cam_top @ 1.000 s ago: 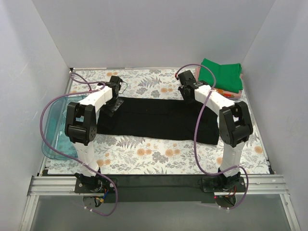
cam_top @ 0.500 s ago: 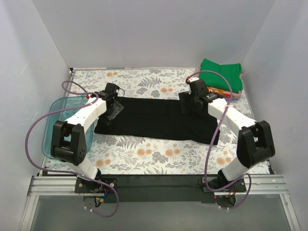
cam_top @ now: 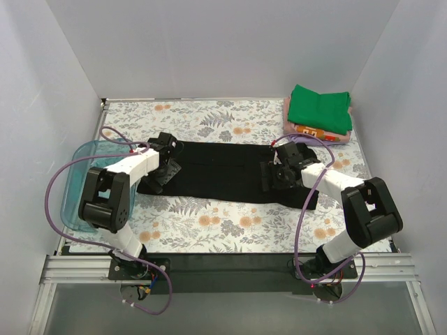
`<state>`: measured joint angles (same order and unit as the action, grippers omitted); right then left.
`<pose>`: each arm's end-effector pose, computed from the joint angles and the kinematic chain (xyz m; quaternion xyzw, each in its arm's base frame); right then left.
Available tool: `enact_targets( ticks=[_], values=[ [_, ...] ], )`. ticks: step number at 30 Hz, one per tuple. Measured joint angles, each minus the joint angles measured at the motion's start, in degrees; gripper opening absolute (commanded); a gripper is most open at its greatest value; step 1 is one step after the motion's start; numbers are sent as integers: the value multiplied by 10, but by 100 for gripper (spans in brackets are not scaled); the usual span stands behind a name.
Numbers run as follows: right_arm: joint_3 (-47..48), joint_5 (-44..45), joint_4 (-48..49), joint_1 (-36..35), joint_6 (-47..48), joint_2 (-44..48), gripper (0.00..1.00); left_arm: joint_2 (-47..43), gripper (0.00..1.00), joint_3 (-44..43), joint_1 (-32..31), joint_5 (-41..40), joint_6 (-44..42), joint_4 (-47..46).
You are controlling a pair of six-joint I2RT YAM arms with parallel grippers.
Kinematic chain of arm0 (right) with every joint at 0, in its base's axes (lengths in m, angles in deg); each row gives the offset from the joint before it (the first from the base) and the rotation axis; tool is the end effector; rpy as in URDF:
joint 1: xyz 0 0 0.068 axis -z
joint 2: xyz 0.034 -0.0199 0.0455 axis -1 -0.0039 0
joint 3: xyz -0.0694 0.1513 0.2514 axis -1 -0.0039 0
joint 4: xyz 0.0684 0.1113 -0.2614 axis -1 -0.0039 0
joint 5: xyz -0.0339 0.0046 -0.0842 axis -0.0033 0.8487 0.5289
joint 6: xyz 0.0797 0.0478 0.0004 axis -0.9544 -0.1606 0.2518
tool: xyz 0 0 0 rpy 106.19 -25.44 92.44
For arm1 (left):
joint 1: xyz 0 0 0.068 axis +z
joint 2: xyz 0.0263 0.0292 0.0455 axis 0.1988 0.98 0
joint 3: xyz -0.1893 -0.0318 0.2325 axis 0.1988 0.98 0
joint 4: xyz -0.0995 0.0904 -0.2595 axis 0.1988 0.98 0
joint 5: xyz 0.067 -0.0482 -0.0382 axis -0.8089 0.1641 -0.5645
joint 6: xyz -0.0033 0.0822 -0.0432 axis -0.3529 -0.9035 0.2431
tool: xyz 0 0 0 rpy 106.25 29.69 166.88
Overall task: Fold and stack the t-shirts
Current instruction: Fold the tshirt
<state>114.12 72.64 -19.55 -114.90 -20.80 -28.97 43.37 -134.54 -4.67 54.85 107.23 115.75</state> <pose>0.3147 0.1478 0.1430 -0.0928 0.9526 0.0979 0.2726 0.3312 -0.0689 0.1441 -0.6822 0.7093 0.0074 0.1772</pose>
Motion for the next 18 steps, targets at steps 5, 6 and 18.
enact_targets(
  ticks=[5,6,18],
  values=[
    [0,14,9,0,-4,-5,98,66,72,-44,25,-7,-7,-2],
    [0,16,12,0,-4,-6,98,78,72,-64,29,-10,-8,-3],
    [-7,41,34,0,-4,-7,98,189,72,-285,82,-33,-14,18]
  ],
)
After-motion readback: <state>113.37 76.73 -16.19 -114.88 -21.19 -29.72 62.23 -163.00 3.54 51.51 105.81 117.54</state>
